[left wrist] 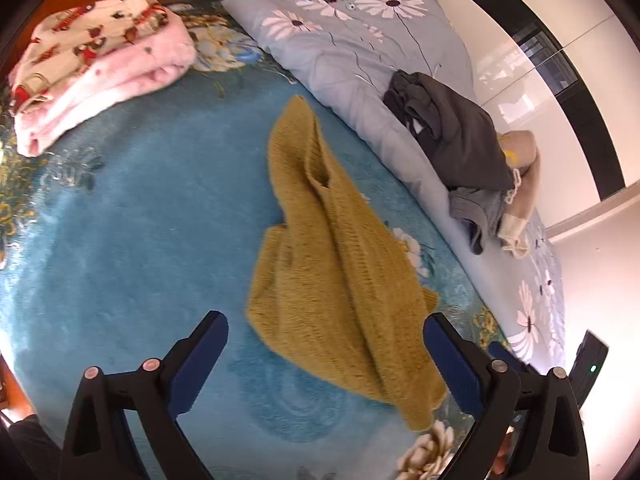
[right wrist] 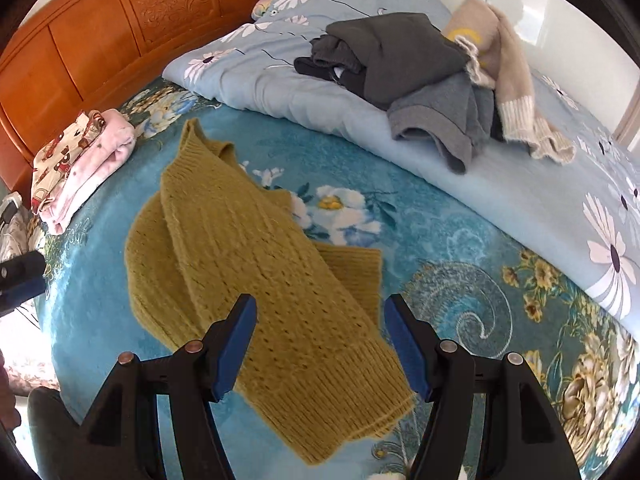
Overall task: Fold clothes
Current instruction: 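Grasp the vest edge with the left gripper and lift it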
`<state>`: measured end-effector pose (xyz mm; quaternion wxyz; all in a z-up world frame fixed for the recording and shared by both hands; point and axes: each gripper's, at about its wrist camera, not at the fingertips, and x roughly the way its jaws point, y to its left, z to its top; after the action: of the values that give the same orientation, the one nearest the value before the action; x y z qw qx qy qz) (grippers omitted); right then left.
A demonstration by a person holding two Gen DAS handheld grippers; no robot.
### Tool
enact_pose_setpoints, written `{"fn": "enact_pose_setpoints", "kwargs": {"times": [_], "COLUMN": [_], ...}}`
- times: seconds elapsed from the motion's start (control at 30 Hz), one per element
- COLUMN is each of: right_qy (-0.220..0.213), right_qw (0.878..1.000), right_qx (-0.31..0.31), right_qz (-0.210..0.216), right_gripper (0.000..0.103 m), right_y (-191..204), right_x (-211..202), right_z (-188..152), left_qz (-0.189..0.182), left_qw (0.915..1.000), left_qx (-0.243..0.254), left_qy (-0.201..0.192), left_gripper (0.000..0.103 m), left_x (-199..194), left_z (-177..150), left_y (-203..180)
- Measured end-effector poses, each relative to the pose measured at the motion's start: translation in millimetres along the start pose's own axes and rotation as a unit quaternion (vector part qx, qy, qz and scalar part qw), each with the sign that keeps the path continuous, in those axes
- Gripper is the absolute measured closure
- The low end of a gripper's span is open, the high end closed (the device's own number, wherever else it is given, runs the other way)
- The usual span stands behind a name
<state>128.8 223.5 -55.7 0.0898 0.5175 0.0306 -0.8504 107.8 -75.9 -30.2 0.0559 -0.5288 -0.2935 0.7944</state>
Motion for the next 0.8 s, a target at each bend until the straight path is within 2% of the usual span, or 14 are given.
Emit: {"fn": "enact_pose_setpoints", "kwargs": {"times": [0.07, 0.13, 0.17, 0.27, 0.37, 0.43, 0.47, 0.5, 0.53, 0.57, 0.67, 0.8], "right_qy": [0.003, 0.014, 0.02, 0.034, 0.035, 0.033, 0.031, 0.03, 0.029, 0.029, 0.029, 0.025], "right_qw": [1.0, 1.0, 1.0, 0.999, 0.998, 0.997, 0.997, 0.996, 0.996, 0.996, 0.995, 0.995], "right_qx": [0.001, 0.011, 0.016, 0.038, 0.057, 0.069, 0.074, 0.079, 0.083, 0.086, 0.095, 0.094], "right_qz": [-0.008, -0.01, -0.011, -0.008, -0.005, -0.004, -0.003, -0.001, 0.0, 0.0, 0.004, 0.009], "right_gripper": [0.035, 0.035, 0.035, 0.035, 0.035, 0.035, 0.035, 0.035, 0.035, 0.035, 0.035, 0.035], "right_y": [-15, -28, -35, -52, -65, -71, -73, -76, -76, -76, -74, -65], "right_x": [-1, 3, 6, 11, 12, 11, 10, 9, 9, 9, 9, 9], "right_z": [-10, -19, -23, -34, -38, -39, -39, -40, -40, -40, -40, -37], "left_qz": [-0.022, -0.039, -0.039, -0.028, -0.019, -0.019, -0.022, -0.022, -0.02, -0.011, -0.017, -0.025], "left_qw": [0.999, 0.996, 0.9945, 0.9916, 0.9875, 0.9862, 0.9868, 0.9877, 0.9888, 0.9908, 0.9956, 0.9973], "left_qx": [-0.019, -0.038, -0.042, -0.048, -0.08, -0.097, -0.096, -0.086, -0.075, -0.061, -0.048, -0.063], "left_qy": [0.034, 0.07, 0.087, 0.117, 0.135, 0.132, 0.129, 0.129, 0.128, 0.12, 0.079, 0.029], "left_gripper": [0.008, 0.016, 0.022, 0.023, 0.023, 0.027, 0.049, 0.076, 0.086, 0.091, 0.092, 0.093], "left_x": [26, 54, 67, 97, 120, 124, 123, 121, 119, 114, 91, 39], "left_z": [0, -3, -7, -21, -26, -25, -23, -22, -21, -20, -20, -27], "left_y": [-11, -21, -26, -36, -32, -31, -33, -38, -42, -46, -46, -10]}}
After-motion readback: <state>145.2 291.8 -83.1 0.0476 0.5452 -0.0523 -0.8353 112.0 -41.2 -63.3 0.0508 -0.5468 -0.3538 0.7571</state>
